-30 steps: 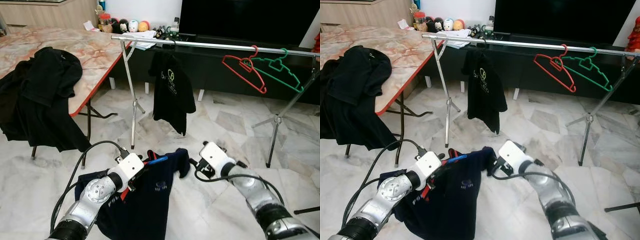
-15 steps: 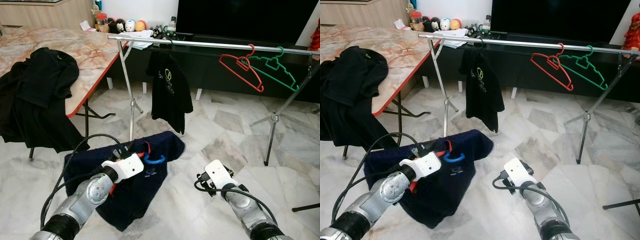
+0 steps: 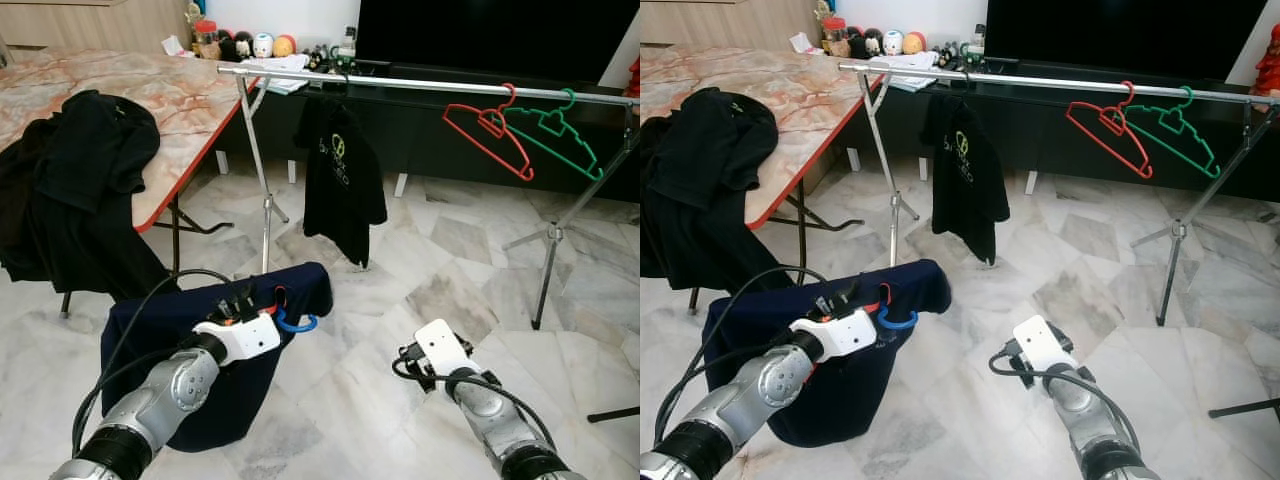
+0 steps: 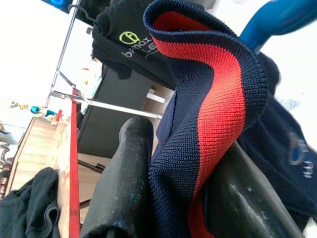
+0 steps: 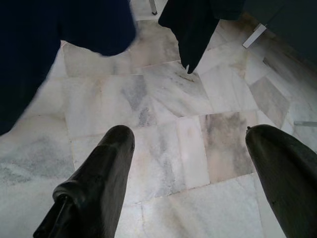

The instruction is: Hang hanger

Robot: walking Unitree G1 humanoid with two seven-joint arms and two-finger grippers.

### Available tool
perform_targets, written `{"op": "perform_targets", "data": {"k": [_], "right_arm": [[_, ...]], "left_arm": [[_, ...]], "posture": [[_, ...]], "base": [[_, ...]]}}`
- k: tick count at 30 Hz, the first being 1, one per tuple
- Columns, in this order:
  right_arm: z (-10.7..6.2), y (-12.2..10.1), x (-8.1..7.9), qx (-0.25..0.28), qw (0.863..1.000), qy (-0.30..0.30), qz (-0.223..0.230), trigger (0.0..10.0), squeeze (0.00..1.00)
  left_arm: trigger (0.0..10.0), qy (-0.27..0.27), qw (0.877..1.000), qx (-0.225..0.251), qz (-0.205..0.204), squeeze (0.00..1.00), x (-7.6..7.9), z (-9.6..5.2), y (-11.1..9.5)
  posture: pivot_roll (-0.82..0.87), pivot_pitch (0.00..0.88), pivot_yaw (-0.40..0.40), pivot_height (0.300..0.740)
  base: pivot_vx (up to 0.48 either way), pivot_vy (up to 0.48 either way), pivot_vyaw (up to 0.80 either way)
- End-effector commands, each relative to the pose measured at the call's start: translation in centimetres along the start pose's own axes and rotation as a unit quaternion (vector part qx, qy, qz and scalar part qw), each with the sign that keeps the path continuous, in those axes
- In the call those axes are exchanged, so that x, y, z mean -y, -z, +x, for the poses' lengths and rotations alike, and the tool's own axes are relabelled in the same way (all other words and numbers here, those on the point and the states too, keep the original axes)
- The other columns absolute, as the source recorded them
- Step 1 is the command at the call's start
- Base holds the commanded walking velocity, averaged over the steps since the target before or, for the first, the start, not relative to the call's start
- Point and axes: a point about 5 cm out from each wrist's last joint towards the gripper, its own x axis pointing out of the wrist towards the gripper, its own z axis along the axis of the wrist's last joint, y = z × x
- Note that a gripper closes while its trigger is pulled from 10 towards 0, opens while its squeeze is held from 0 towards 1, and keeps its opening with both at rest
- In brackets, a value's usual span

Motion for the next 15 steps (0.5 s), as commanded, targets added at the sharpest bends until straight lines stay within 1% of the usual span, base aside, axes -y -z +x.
{"op": "perform_targets", "data": {"k": [1,15], "right_arm": [[-0.12,0.59,-0.10,-0.011,1.000,0.001,0.011,10.0,0.00],[-0.12,0.59,-0.10,-0.011,1.000,0.001,0.011,10.0,0.00]], "left_arm": [[10.0,-0.007,1.000,0.008,0.012,0.00,-0.42,0.28,-0.26],[10.0,-0.007,1.000,0.008,0.012,0.00,-0.42,0.28,-0.26]], "posture": [[0.05,0.107,0.007,0.740],[0.05,0.107,0.007,0.740]], "base": [[0.000,0.000,0.00],[0.000,0.000,0.00]]}}
